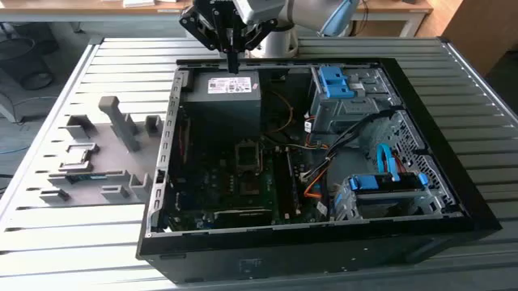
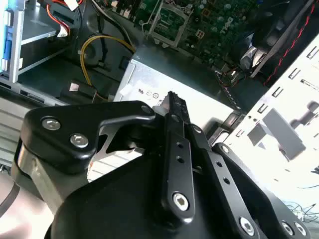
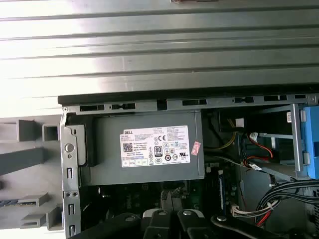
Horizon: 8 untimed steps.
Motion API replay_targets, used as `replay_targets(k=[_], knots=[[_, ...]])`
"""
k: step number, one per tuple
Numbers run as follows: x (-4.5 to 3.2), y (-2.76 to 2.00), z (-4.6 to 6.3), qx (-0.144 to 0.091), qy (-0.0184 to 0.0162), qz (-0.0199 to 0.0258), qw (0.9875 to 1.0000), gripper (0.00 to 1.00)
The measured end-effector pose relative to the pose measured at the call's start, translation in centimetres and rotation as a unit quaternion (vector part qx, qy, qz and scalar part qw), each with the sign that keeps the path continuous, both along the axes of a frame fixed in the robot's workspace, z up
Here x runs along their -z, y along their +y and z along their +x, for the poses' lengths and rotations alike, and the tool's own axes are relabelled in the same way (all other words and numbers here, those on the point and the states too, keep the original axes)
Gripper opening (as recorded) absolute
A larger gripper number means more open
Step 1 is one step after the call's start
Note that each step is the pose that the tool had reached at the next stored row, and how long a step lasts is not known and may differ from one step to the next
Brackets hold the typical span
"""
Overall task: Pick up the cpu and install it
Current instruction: 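Reach for the cpu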
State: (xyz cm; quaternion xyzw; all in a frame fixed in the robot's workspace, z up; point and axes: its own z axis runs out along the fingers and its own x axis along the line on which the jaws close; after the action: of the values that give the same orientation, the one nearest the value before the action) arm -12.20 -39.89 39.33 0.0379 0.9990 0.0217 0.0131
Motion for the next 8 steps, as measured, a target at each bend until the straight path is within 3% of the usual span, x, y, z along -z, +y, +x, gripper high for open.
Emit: replay_targets(k=[8], knots=[[-0.01,0.00,-0.16,0.000,0.0000,0.0000,1.0000,0.10]])
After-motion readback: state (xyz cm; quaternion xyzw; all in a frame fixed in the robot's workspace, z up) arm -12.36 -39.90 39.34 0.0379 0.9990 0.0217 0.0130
